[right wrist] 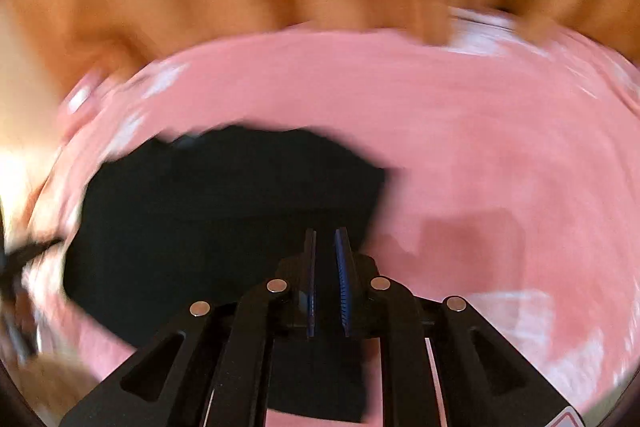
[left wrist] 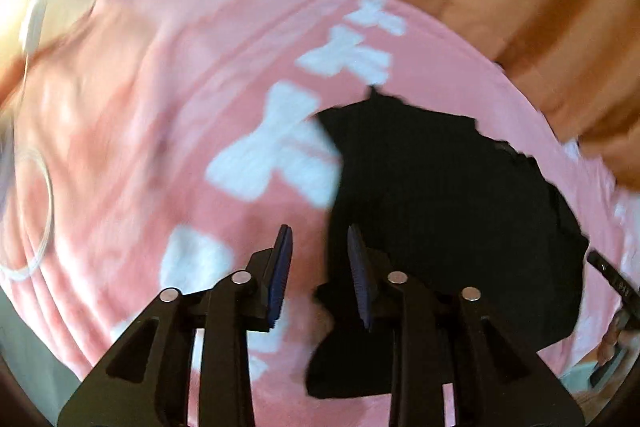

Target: Fold small clothes

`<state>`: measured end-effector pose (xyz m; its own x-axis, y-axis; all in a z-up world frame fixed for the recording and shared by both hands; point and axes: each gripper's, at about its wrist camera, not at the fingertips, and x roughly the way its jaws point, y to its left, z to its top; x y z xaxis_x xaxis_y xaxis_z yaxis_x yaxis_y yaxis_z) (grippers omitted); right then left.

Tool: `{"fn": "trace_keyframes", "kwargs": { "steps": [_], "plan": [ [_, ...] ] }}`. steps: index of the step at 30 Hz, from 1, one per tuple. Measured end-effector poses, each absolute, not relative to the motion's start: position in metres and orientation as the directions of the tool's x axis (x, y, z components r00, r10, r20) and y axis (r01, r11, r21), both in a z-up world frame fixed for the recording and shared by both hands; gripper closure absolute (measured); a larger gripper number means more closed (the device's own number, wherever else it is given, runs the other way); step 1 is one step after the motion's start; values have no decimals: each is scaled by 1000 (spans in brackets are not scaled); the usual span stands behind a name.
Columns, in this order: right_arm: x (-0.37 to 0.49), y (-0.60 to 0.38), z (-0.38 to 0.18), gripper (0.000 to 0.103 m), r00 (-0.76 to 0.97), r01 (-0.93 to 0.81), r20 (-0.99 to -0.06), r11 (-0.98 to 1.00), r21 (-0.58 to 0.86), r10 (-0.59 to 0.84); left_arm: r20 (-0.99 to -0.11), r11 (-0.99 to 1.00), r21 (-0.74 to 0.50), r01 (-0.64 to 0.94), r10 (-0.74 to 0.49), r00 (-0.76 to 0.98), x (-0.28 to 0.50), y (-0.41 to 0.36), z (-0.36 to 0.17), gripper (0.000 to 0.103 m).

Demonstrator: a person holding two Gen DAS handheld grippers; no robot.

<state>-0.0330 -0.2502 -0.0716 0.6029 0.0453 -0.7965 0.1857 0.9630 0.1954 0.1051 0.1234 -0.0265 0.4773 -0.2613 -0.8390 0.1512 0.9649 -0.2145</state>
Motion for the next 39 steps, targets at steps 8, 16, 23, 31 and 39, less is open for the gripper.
{"fn": "trace_keyframes", "kwargs": {
  "steps": [8, 16, 23, 31, 39],
  "plan": [
    [16, -328, -86, 94, 582, 543, -778, 825, 155, -237, -845, 957, -236, 166, -287, 452, 114, 119, -31, 57],
    [33, -176, -101, 99, 514, 26, -827, 960, 279, 227, -846, 921, -389, 15, -364, 389, 126, 143, -59, 46],
    [51, -120, -134, 102, 453, -19, -862, 969, 244, 226, -833, 900, -433, 51, -422, 357, 134, 115, -57, 92],
    [54, -131, -135, 102, 458, -1, -842, 947, 321, 286, -629, 777, -544, 318, -628, 458, 108, 41, 28, 96],
    [19, -249, -123, 89, 535, 274, -825, 887, 373, 182, -708, 665, -463, 586, -675, 206, 54, -121, -10, 96]
  ]
}}
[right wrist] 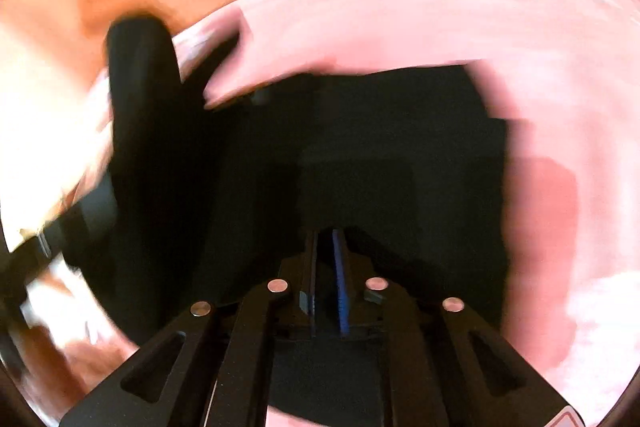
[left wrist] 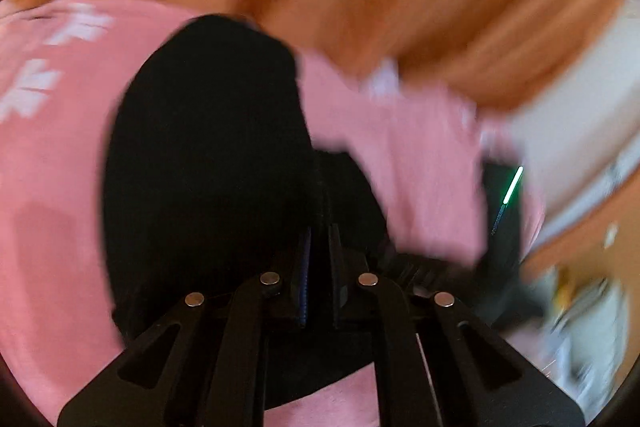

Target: Fold small clothes

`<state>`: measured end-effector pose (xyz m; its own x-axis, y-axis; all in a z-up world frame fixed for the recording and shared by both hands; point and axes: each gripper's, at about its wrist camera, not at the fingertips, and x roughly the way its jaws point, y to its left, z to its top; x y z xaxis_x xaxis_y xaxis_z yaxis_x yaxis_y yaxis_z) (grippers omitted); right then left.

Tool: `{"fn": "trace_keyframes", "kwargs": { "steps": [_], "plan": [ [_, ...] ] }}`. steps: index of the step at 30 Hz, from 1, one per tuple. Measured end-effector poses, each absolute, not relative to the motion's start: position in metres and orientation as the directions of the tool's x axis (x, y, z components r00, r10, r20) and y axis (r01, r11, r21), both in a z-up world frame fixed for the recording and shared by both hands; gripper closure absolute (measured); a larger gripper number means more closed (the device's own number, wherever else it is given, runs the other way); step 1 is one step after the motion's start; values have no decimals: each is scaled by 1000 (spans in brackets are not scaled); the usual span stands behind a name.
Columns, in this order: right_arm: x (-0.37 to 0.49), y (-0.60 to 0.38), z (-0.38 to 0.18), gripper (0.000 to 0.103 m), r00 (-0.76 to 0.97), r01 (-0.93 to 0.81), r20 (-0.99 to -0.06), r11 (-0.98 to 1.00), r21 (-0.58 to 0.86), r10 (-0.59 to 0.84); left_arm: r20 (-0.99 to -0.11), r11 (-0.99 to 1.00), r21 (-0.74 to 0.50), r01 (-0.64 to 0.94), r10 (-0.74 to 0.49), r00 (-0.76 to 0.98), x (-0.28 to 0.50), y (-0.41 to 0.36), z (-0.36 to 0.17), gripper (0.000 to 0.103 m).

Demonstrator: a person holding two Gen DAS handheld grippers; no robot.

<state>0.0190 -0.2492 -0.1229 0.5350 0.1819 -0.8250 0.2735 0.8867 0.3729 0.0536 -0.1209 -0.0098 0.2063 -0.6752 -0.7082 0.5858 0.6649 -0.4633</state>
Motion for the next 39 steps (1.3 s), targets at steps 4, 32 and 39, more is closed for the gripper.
{"fn": "trace_keyframes", "kwargs": {
  "steps": [4, 32, 39],
  "plan": [
    [-3, -306, -128, 93, 569, 386, -804, 808, 445, 171, -780, 690, -362, 626, -592, 202, 31, -145, -40, 92],
    [13, -251, -103, 96, 590, 147, -747, 869, 472, 306, -742, 756, -350, 552, -584, 329, 0, -51, -30, 27],
    [-5, -249, -84, 97, 638, 106, -724, 901, 422, 264, -726, 806, -411, 427, -572, 382, 36, -38, -19, 27]
  ]
}}
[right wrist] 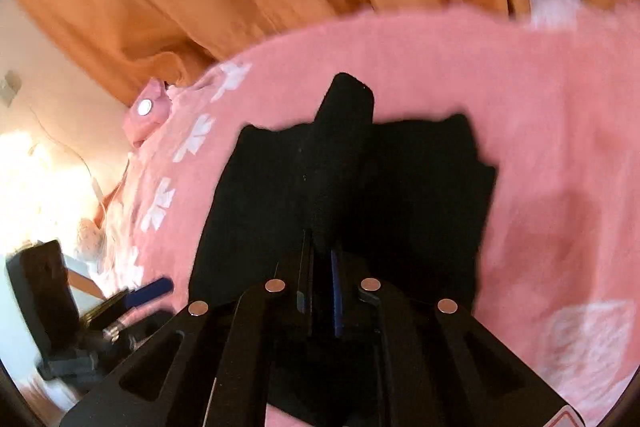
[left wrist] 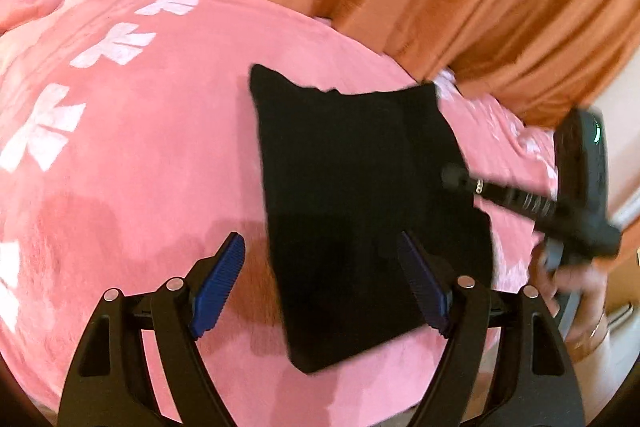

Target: Fold small clothes

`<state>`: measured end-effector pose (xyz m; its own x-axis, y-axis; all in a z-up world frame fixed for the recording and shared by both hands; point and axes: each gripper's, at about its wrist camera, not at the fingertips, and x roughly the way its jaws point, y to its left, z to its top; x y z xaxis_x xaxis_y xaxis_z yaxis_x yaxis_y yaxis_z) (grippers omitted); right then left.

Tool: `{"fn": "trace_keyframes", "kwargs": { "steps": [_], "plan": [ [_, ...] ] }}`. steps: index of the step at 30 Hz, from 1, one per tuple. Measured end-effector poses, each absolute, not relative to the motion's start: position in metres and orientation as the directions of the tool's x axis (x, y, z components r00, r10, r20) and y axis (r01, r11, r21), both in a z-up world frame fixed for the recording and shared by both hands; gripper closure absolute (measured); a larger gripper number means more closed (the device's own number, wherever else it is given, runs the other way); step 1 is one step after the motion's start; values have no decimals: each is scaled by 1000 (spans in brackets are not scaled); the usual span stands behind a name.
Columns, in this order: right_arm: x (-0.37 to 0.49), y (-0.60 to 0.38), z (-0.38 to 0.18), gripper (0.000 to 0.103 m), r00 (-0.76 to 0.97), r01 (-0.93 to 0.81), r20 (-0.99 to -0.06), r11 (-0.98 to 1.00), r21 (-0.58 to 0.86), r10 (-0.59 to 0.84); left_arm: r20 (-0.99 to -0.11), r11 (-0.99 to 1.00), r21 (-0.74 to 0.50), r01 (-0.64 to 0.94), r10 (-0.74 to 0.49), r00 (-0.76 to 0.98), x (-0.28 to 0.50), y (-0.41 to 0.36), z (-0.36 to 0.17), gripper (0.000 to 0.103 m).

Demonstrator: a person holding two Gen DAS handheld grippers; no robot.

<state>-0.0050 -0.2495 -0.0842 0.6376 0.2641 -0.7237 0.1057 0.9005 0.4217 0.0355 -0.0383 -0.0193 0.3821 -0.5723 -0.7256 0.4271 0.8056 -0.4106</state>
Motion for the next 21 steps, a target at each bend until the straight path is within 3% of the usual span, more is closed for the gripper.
{"fn": "trace_keyframes", "kwargs": {
  "steps": [3, 8, 11, 13, 16, 21],
  "plan": [
    [0, -256, -126, 97, 517, 216, -845, 934, 284, 137, -741, 831, -365, 419, -532, 410, 43, -48, -19, 27],
    [-18, -252, -81, 97, 636, 134, -733, 900, 414, 243, -753, 828, -393, 399, -540, 377, 49, -58, -28, 27],
    [-13, -255, -118, 97, 526, 185, -833, 932, 312, 174, -778, 840, -345, 418, -505, 373, 50, -70, -39, 27],
    [-12, -263, -127, 98, 551, 188, -806, 908, 373, 217, -798, 854, -308, 420, -472, 375, 49, -76, -46, 27],
    [-22, -263, -99, 96, 591, 167, -777, 910, 381, 217, -803, 854, -323, 407, -475, 360, 50, -77, -48, 27],
    [-37, -260, -85, 80, 602, 159, -755, 887, 433, 261, -803, 862, -276, 426, -450, 390, 44, -83, -46, 27]
  ]
}}
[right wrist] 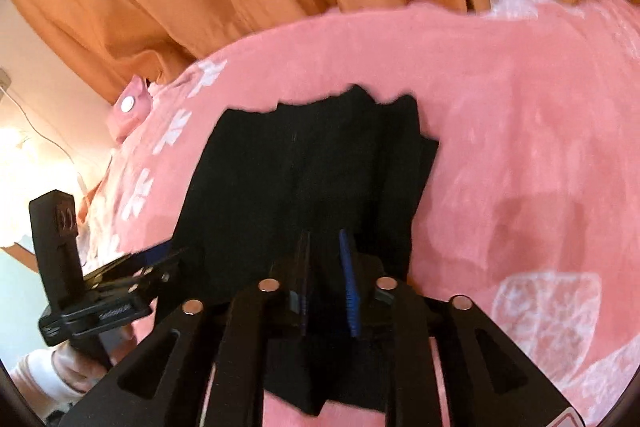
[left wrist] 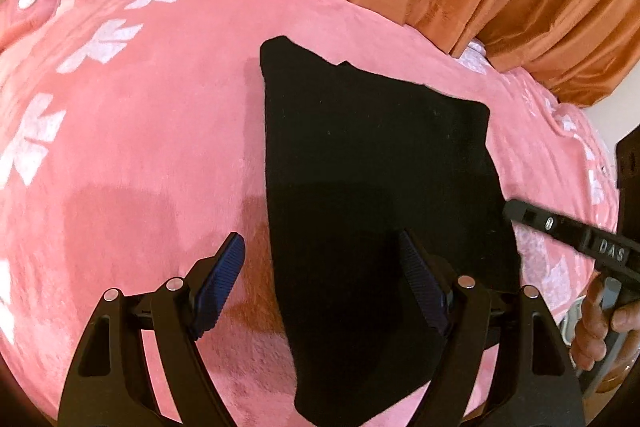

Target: Fold small clothes

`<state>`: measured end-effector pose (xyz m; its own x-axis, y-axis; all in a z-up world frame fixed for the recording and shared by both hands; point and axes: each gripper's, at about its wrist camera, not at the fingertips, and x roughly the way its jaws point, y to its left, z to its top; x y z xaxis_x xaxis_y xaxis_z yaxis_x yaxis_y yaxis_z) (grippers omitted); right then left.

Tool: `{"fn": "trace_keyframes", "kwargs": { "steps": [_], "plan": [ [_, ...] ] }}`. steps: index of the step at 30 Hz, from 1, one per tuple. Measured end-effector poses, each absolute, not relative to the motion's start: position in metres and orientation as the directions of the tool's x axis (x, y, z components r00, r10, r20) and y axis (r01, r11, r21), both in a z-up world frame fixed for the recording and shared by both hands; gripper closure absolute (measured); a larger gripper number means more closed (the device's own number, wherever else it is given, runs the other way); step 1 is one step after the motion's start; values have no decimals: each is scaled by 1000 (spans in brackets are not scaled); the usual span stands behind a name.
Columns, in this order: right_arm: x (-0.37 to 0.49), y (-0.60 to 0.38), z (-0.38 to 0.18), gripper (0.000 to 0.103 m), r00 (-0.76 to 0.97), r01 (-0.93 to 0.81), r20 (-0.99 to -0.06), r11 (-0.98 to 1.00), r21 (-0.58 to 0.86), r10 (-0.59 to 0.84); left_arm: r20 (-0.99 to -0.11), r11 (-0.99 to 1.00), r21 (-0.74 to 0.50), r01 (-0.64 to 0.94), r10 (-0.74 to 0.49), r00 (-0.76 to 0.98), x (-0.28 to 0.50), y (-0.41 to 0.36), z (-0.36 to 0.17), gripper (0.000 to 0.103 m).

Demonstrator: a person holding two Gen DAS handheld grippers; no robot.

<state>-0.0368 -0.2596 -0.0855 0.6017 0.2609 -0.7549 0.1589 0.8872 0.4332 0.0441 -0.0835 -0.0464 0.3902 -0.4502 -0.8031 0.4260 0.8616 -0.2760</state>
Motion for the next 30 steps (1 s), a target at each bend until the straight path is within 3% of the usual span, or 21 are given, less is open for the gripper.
{"fn": "trace_keyframes", "kwargs": {
  "steps": [3, 8, 11, 12, 26, 28, 29, 30],
  "plan": [
    [-29, -260, -105, 72, 556, 177, -776, 870, 460, 298, -798, 863, -265, 431, -447, 405, 42, -87, -42, 27],
    [-30, -260, -110, 71, 557, 198, -788, 879, 434, 264, -786, 869, -223, 442, -428, 445, 41, -90, -33, 25],
    [-34, -266, -102, 54, 592, 209, -767, 872, 443, 248, -790, 872, -196, 448, -412, 455, 40, -90, -32, 24],
    [-32, -268, -102, 53, 594, 217, -770, 875, 434, 234, -792, 873, -195, 448, -409, 452, 40, -90, -32, 24],
    [-6, -241, -114, 52, 541, 202, -814, 907, 369, 211, -811, 889, -178, 422, -375, 449, 43, -84, -33, 23],
    [-4, -241, -118, 63, 545, 214, -809, 896, 388, 221, -812, 891, -190, 412, -379, 444, 45, -80, -33, 23],
    [-2, -240, -116, 84, 545, 205, -805, 895, 397, 232, -811, 892, -197, 406, -381, 444, 46, -78, -32, 23],
    [-1, -236, -108, 88, 557, 182, -792, 894, 409, 249, -808, 894, -211, 396, -387, 445, 48, -74, -29, 23]
  ]
}}
